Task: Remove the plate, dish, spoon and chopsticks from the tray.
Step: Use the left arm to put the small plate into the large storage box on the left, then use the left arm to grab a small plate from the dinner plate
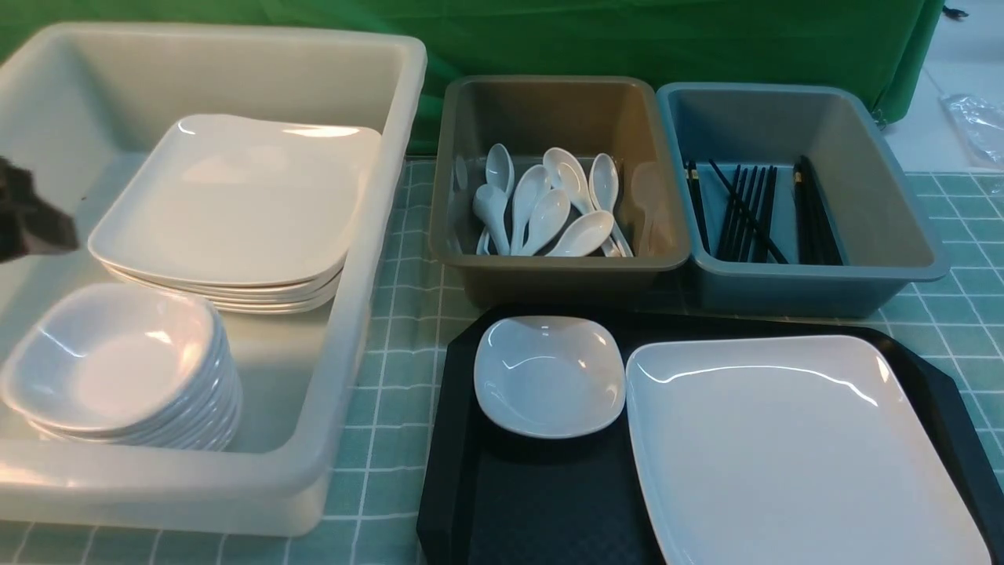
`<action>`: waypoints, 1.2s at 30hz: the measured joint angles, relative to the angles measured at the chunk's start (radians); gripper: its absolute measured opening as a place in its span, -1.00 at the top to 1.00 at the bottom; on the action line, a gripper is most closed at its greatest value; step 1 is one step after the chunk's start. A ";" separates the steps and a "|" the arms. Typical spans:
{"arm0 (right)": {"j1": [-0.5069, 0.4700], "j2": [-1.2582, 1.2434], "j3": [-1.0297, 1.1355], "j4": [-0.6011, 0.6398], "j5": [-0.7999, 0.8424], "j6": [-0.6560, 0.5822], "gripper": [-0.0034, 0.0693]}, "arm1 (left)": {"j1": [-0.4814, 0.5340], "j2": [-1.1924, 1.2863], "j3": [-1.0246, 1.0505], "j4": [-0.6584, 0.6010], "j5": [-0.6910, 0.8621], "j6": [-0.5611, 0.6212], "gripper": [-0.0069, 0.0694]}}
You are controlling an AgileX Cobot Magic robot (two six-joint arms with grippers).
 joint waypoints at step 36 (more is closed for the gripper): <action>0.000 0.000 0.000 0.022 -0.008 -0.026 0.51 | -0.740 0.881 -0.419 0.315 -0.263 -0.264 -0.67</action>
